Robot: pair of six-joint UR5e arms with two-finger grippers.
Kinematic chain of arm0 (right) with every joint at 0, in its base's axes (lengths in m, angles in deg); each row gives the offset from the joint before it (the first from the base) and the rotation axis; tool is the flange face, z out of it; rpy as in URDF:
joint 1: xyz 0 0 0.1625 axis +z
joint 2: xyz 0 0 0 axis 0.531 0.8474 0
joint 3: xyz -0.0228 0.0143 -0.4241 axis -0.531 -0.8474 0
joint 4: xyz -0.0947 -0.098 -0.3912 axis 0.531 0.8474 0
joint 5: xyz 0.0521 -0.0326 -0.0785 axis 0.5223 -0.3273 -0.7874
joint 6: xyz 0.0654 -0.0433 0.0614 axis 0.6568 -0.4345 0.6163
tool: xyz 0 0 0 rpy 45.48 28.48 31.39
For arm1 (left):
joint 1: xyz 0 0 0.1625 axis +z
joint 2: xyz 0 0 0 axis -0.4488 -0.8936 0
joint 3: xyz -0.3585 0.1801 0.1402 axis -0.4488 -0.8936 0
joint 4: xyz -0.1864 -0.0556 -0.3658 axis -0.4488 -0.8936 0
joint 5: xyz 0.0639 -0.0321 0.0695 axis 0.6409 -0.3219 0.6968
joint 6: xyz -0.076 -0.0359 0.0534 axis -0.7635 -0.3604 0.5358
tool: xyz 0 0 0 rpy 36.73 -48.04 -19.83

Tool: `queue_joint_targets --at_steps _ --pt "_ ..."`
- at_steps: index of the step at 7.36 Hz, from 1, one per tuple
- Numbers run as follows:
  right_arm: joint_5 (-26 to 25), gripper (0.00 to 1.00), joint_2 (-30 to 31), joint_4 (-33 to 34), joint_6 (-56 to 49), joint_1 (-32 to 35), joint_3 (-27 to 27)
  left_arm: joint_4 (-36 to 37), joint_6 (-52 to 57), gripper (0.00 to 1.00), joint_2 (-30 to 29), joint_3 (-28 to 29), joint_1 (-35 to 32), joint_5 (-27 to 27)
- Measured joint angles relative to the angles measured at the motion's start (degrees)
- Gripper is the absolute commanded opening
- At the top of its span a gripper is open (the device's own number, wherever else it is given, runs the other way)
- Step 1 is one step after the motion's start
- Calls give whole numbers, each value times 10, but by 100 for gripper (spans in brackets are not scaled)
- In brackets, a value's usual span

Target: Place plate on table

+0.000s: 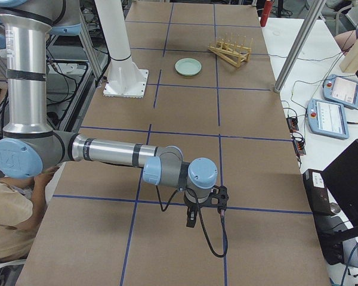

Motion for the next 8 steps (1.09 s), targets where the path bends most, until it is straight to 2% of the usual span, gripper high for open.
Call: queue_joint_targets --at_steps 1,3,6,8 --pt "0 100 0 0 0 0 0 1 2 100 0 6 0 -35" --pt "0 100 0 0 0 0 0 3 4 100 3 10 -1 -50" --pt "0 100 0 0 0 0 0 5 11 100 5 11 -5 44" --pt "0 100 0 0 0 0 0 9 55 100 11 17 -5 55"
